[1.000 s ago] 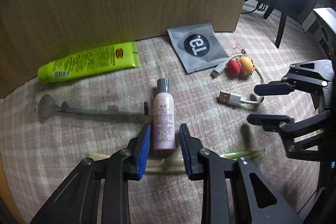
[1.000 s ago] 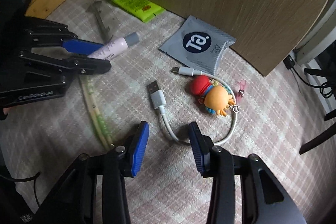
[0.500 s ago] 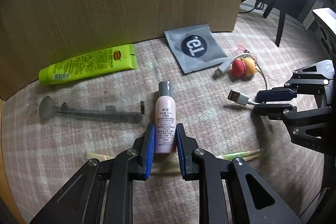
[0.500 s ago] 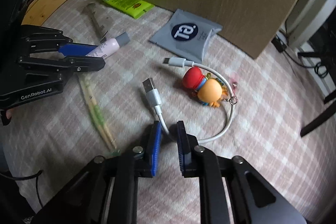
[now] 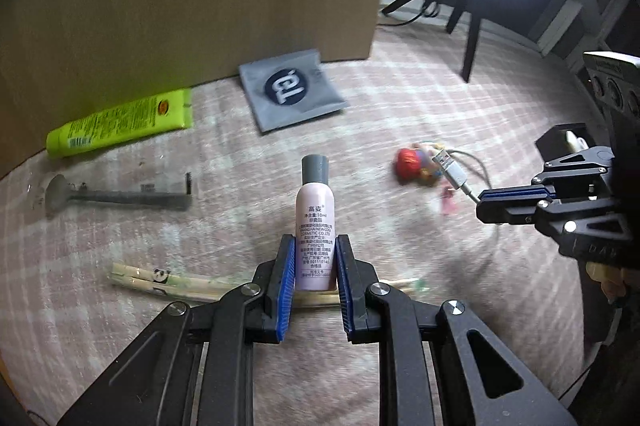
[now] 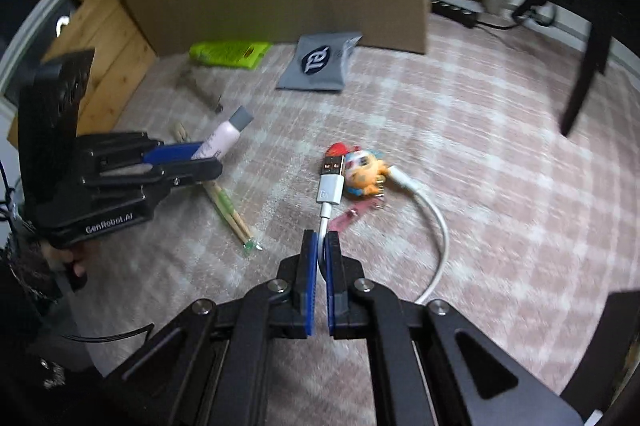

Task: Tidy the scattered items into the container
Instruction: 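Carry the pink bottle and USB cable to the black bin and open both grippers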

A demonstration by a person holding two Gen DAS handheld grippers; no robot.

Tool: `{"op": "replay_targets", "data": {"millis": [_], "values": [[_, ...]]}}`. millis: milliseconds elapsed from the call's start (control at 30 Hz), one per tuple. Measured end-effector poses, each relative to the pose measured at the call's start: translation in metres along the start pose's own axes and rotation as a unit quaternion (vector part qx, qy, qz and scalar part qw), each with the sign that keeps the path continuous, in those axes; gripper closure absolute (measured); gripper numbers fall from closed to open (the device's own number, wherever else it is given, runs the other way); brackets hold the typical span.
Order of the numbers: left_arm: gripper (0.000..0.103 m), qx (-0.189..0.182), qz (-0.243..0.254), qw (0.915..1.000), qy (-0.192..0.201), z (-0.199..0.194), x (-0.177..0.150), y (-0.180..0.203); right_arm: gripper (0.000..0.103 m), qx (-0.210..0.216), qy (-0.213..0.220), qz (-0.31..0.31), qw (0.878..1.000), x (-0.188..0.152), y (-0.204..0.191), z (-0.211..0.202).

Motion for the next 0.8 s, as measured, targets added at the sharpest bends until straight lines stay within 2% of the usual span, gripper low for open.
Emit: {"op": "replay_targets", "data": {"millis": [233, 433, 567, 800], "values": [[0.085, -0.011, 0.008, 0.9999, 0.004, -0.017, -0.004, 0.016, 0.099, 0.029, 0.035, 0.036, 0.998, -0.022, 0.009, -0.027], [0.085, -0.018, 0.023, 0.9995, 0.013, -0.025, 0.000, 0.037, 0.099, 0.065, 0.079, 0.071, 0.992, -0.035, 0.015, -0.050], [0.085, -0.027, 0.040, 0.9986, 0.021, -0.037, 0.002, 0.058, 0.099, 0.063, 0.103, 0.084, 0.989, -0.045, 0.020, -0.070], [0.085, -0.029, 0.090, 0.9949, 0.035, -0.053, 0.008, 0.114, 0.099, 0.037, 0.142, 0.121, 0.982, -0.075, 0.046, -0.114]]}}
Point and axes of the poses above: each gripper's, at about its wrist camera, not at the fingertips, and z roughly the way its jaws point, y to its right, x to its top, the point moved 4 cm from there along z, roughly the way its jaws point, and after that the axes turned 13 degrees about -y, right-handed, at the moved point
